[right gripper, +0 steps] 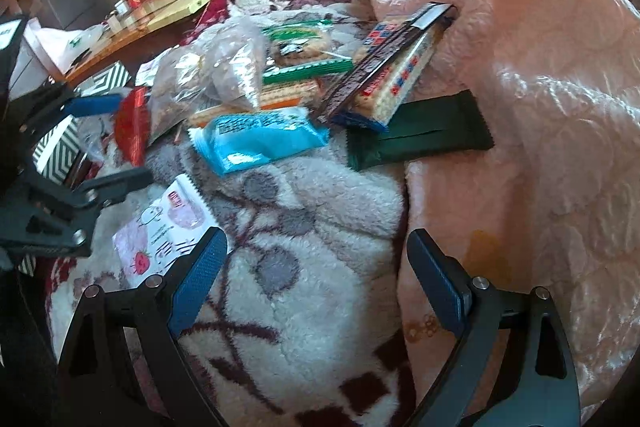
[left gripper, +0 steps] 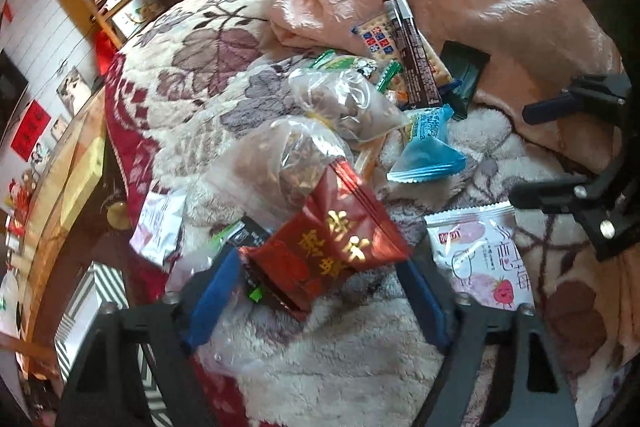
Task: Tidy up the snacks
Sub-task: 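Reach the left gripper to the red jujube bag and close on it, then grasp the pink strawberry packet with the right gripper while the left holds the red bag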
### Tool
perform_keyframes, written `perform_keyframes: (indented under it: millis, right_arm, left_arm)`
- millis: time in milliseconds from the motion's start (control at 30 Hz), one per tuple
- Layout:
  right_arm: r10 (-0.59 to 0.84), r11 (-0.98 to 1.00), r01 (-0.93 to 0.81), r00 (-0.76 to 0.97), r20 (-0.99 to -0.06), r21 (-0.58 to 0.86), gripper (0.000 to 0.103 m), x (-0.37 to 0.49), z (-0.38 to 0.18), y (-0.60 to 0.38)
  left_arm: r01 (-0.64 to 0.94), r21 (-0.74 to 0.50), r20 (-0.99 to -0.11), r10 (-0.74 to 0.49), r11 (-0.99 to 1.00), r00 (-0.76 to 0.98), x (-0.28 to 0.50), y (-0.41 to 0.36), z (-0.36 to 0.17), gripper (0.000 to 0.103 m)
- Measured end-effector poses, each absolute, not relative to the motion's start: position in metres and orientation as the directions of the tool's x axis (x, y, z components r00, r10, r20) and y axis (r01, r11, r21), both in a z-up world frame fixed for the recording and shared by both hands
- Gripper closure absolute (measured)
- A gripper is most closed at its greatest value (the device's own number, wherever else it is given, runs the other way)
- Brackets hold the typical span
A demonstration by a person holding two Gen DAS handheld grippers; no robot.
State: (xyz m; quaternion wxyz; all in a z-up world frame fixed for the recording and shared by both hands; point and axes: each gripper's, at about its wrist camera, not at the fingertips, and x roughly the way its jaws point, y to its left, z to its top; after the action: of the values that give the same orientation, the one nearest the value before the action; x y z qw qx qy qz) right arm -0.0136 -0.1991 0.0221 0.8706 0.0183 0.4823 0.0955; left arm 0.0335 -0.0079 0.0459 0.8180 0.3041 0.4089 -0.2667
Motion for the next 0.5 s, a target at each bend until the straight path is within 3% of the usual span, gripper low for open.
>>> perform_keyframes:
  millis: [33, 167, 500]
  right_arm:
    - [0.193, 0.979, -0.156, 0.511, -0.838, 0.131, 0.011, -0.015, 0.022, -0.198]
    - [0.235, 0.969, -0.188, 0.489, -0.840, 0.161, 0.011, -0.021, 0.025, -0.190]
    - [0.315, 0.939, -0.263, 0.401, -0.860, 0.221, 0.011, -0.026, 0.022, -0.165]
  left_arm:
    - [0.686, 0.274, -0.835, -0.187, 0.674, 0.518, 0.036, -0.008, 0.045, 0.048]
    - [0.676, 0.215, -0.834, -0.228, 0.705, 0.503, 0.042, -0.005, 0.048, 0.061]
    - [0.597, 0.009, -0.815, -0.340, 0.802, 0.469, 0.025, 0.022, 0.065, 0.064]
